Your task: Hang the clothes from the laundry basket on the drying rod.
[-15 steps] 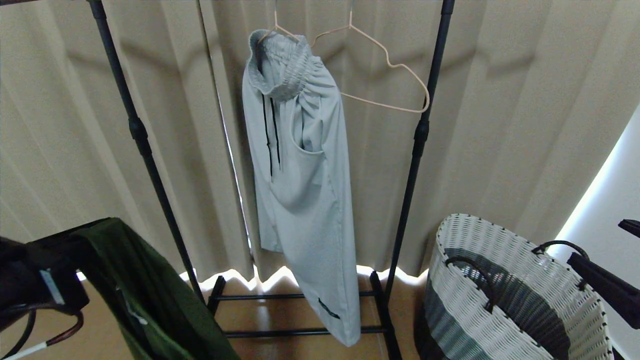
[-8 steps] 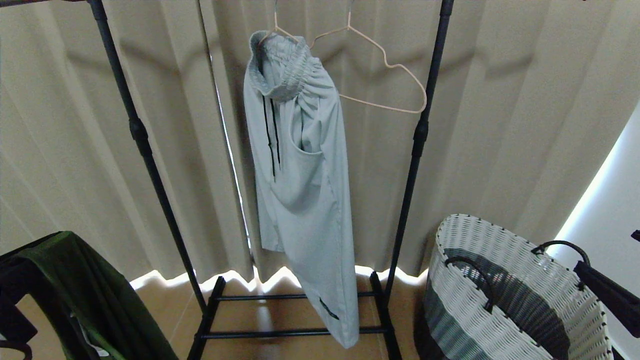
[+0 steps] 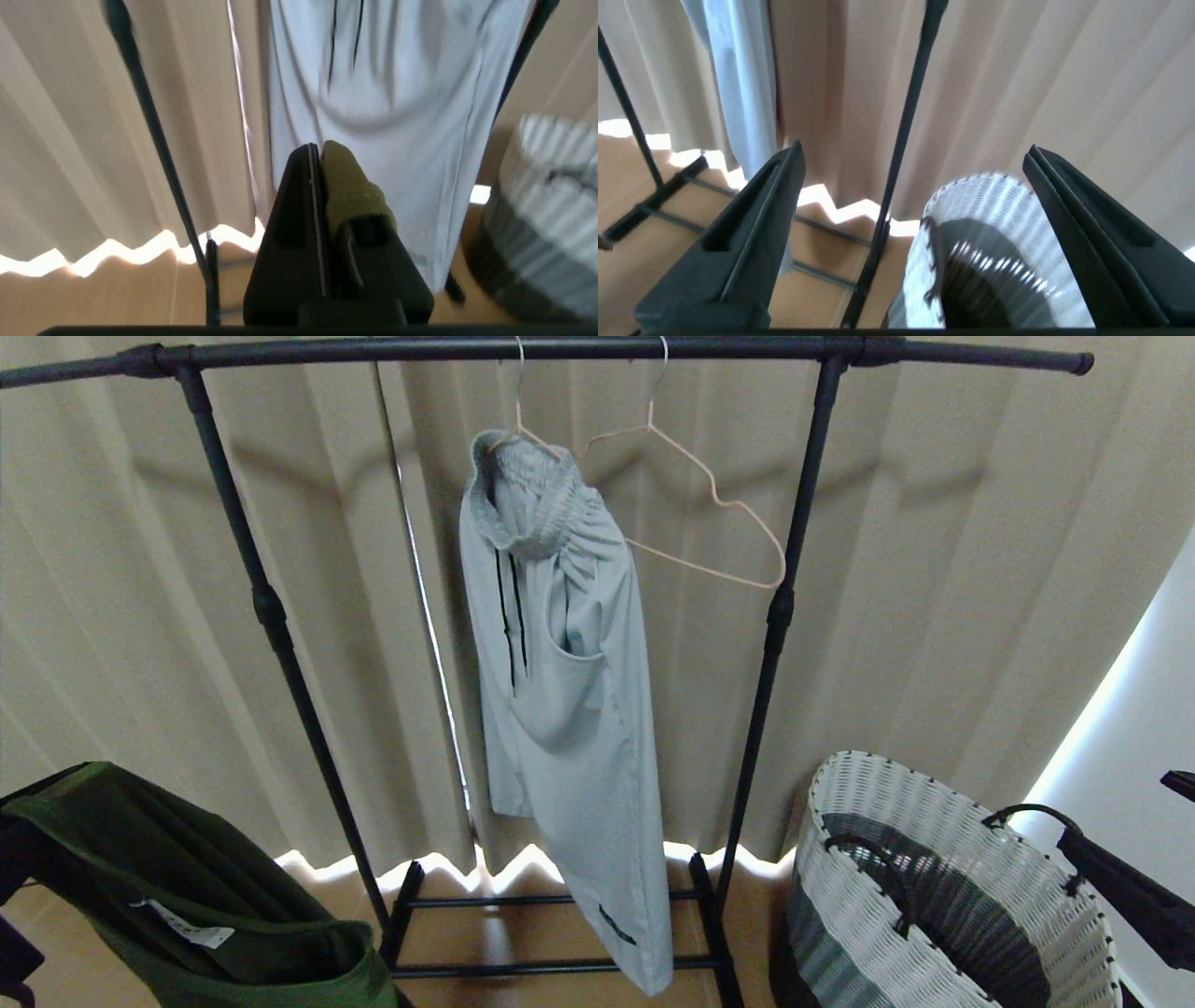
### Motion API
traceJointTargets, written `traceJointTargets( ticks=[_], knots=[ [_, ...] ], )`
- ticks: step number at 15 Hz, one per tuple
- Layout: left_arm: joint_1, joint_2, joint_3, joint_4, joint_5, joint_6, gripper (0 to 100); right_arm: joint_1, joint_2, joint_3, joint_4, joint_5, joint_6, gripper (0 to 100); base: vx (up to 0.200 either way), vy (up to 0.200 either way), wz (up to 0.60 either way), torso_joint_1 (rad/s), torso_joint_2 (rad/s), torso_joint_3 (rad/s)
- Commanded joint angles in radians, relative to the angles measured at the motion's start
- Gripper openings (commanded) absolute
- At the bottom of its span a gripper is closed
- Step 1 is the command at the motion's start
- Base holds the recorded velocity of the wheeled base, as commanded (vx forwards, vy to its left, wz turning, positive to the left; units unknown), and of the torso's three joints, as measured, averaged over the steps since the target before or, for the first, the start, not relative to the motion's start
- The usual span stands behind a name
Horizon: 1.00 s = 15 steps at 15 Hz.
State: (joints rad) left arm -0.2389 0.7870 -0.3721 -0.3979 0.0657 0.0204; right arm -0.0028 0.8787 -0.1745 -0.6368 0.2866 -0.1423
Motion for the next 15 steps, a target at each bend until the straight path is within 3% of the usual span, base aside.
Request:
traceJointTargets(
  ticks=[1,15],
  knots=[
    [0.0,-0.009,-0.004,0.002,0.0,0.0,0,0.0,0.008,0.001,0.0,0.0,0.0,100,0.0,0.0,0.0,0.085,-0.48,-0.344],
    [-0.005,0.061,-0.002,-0.024,-0.001,-0.019,0,0.0,0.022,0.0,-0.001,0.0,0.0,100,0.0,0.0,0.0,0.155,-0.48,-0.327]
  ],
)
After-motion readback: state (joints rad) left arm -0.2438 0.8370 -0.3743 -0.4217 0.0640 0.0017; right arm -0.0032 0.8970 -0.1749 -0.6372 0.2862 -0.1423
